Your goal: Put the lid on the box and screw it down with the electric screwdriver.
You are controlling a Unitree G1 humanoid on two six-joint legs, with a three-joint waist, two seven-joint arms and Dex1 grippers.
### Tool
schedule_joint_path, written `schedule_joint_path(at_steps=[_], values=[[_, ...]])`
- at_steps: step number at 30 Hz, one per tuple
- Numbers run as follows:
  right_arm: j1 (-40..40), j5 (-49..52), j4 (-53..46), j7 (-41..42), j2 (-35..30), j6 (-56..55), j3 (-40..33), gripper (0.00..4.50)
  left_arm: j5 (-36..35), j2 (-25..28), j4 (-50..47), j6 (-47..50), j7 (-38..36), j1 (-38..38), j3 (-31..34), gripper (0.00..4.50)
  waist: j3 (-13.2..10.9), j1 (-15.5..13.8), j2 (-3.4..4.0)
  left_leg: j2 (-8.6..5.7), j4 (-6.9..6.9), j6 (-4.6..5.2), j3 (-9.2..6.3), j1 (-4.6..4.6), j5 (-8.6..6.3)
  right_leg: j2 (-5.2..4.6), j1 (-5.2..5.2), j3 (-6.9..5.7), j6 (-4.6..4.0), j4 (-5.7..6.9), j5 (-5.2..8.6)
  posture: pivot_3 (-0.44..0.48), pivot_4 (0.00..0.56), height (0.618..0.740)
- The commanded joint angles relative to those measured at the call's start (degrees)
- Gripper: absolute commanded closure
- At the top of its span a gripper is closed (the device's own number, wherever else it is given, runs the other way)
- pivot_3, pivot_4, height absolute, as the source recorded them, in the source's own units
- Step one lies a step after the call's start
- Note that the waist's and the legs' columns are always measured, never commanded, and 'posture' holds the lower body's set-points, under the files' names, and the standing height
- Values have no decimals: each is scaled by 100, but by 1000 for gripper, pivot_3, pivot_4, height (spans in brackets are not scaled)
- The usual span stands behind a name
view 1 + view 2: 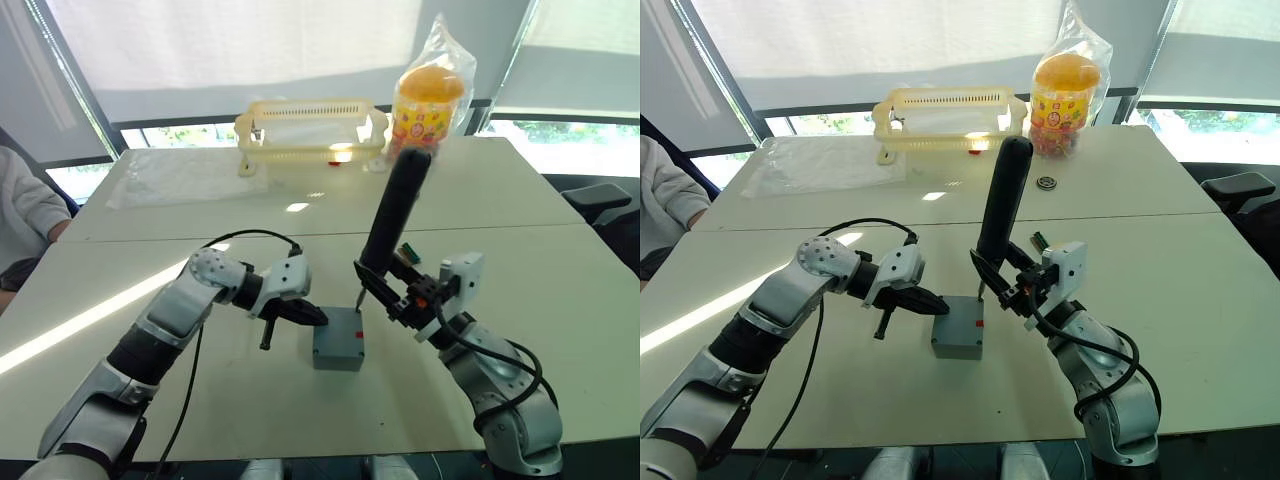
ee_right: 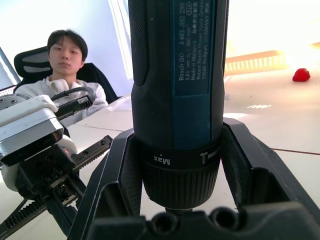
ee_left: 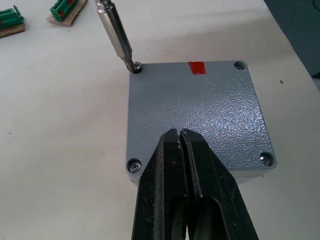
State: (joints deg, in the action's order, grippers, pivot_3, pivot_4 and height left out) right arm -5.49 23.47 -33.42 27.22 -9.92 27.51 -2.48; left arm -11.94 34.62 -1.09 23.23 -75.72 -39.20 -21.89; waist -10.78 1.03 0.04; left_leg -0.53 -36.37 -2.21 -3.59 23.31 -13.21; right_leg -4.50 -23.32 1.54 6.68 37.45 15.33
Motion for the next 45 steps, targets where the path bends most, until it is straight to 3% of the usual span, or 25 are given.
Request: schedule_joint_path(at_steps=[1,13,45], values=[[-115,237,-327,-89,-1,-194,-66,2681,178,17,106,18,-13,84,-163,4500,0,0,0,0,0,0,0,0,0,0,0,0,0,0,0,0,150,740],[22,620,-638,-359,-197,-58,-59,2681,202,-16,144,-33,-6,97,-185,4500,1,-9,-2,0,0,0,-1,0,0,0,1,0,0,0,0,0,150,740],[69,417,-204,-355,-288,-441,152,2681,219,21,147,5,27,70,-150,4500,2,-9,-4,0,-1,0,-1,0,0,0,3,-1,-1,-3,0,0,150,740]])
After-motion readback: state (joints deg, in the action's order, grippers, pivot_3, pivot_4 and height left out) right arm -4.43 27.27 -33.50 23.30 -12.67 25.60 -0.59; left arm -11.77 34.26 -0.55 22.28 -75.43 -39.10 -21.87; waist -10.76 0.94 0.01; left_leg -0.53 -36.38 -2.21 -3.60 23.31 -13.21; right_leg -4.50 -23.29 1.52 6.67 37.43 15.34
